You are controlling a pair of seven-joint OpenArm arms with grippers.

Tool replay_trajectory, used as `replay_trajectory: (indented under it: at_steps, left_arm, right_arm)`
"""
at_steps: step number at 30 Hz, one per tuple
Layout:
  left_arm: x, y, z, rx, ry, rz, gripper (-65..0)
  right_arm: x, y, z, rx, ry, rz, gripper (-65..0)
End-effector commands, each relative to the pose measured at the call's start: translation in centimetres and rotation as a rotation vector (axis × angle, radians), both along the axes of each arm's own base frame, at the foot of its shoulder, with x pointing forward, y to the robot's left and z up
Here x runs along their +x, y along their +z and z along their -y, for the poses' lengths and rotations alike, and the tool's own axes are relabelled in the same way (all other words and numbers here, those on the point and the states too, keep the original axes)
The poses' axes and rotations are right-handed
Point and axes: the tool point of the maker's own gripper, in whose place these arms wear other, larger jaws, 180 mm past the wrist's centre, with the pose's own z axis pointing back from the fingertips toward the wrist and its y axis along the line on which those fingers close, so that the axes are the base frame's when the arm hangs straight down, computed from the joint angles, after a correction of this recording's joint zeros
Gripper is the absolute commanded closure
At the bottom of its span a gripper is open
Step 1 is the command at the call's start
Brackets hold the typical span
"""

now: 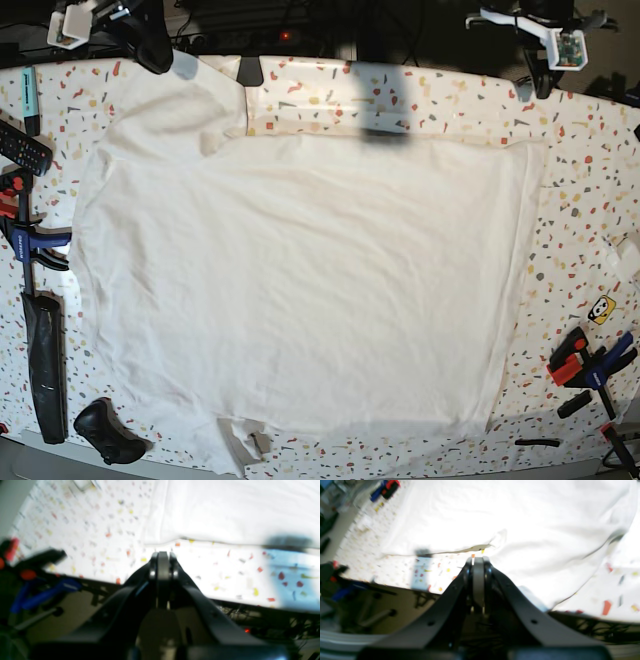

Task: Fold the T-shirt properly
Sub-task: 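Move both grippers down toward the shirt's shoulder corners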

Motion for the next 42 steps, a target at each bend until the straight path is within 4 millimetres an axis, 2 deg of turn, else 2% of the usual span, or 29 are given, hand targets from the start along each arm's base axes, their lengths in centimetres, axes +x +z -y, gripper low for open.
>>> replay_trajectory:
  at_steps: [1,7,8,9,10,11,12,16,21,27,30,33,38,42]
  left_arm:
    - [0.2,1.3,0.0,0.02,-0.005,0.023,0.0]
    - [0.5,2.3,0.0,0.018,-0.004,0.037,0.0]
    - [0.5,2.3,0.0,0.019,-0.004,0.036,-1.7]
    - [0.5,2.3,0.0,0.019,-0.003,0.036,-8.6]
    - [0.5,2.3,0.0,0.016,-0.003,0.037,-15.2]
    - [0.5,2.3,0.0,0.016,-0.002,0.037,-20.0]
    - [0.5,2.2,0.0,0.017,-0.003,0.036,-21.7]
    - [0.0,1.0,-0.5,0.07,-0.002,-0.052,-21.6]
    - [-0.3,-0.5,-1.1,0.095,0.023,-0.156,-21.7]
    - [0.3,-0.3,-1.1,0.094,0.025,-0.14,-21.7]
    - [0.3,-0.3,-1.1,0.094,0.025,-0.141,-21.7]
    - [0.3,-0.3,-1.1,0.094,0.025,-0.14,-21.7]
    - [0.3,-0.3,-1.1,0.094,0.025,-0.14,-21.7]
    - [0.3,-0.3,-1.1,0.094,0.025,-0.14,-21.7]
  right_arm:
    - [0.2,1.0,0.2,0.023,-0.021,0.028,0.0]
    - [0.3,1.1,0.2,0.035,-0.027,0.03,0.0]
    - [0.3,1.1,0.2,0.034,-0.027,0.029,0.0]
    - [0.3,1.1,0.2,0.034,-0.026,0.027,-0.9]
    - [0.3,1.0,0.2,0.033,-0.025,0.025,-4.6]
    - [0.2,1.0,0.2,0.033,-0.024,0.022,-8.3]
    - [0.2,0.9,0.2,0.032,-0.021,0.016,-11.5]
    - [-0.4,-0.2,-0.2,0.042,-0.001,-0.058,-18.3]
    - [-0.3,-0.2,-0.1,0.179,-0.043,-0.129,-19.0]
    - [0.4,-0.2,2.3,0.135,-0.053,-0.168,-25.2]
    - [0.5,-0.1,3.8,0.098,-0.089,-0.163,-25.7]
    - [0.5,-1.4,5.2,0.087,-0.146,-0.199,-25.7]
    - [0.2,-5.0,7.8,0.109,-0.233,-0.257,-25.7]
    - [0.3,-6.8,8.8,0.145,-0.255,-0.264,-25.7]
